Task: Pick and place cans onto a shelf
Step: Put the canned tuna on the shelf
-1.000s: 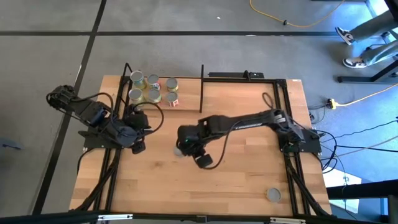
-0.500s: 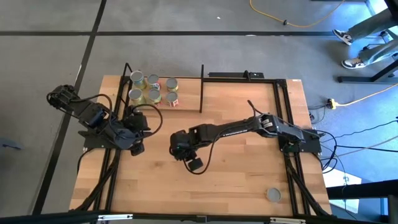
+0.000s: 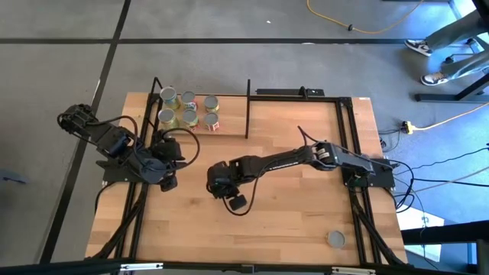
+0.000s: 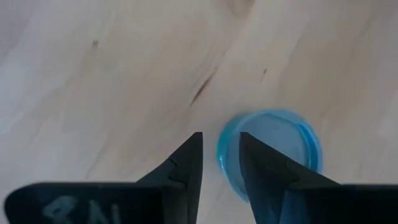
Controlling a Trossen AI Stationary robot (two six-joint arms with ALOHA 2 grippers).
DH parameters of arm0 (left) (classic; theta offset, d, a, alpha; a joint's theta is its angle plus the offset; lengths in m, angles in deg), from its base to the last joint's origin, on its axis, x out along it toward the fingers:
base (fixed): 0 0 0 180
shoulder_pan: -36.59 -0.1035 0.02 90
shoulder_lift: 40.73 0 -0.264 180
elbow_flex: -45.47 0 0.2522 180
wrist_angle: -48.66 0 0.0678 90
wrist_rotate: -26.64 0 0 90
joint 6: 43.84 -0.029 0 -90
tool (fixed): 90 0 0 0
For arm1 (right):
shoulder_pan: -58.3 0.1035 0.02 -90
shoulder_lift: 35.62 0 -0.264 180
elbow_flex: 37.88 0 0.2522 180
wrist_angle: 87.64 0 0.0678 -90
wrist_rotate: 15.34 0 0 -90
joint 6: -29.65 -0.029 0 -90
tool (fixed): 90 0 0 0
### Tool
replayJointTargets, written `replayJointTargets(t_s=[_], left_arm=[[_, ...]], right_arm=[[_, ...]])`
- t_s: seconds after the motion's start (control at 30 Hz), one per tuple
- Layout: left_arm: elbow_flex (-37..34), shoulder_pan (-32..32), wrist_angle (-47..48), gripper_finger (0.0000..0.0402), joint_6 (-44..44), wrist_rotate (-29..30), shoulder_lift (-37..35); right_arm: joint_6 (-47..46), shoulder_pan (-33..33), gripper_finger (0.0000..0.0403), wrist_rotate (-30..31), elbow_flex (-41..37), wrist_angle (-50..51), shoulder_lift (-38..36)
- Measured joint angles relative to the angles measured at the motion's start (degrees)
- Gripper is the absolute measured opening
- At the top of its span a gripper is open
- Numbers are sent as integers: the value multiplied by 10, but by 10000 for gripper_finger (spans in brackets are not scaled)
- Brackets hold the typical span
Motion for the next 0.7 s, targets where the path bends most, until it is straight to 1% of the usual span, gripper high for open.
replayJointTargets(t_s=[0.1,0.47,0.6,0.7], left_arm=[[0,0,0,59,0,0,0],[0,0,0,59,1,0,0],[0,0,0,59,2,0,0],[0,0,0,59,2,0,0]], right_arm=[[2,-3,106,9,0,1,3],[-2,-18,106,8,0,1,7],[-4,-20,106,-25,0,2,7],[-4,-20,106,-30,0,2,7]])
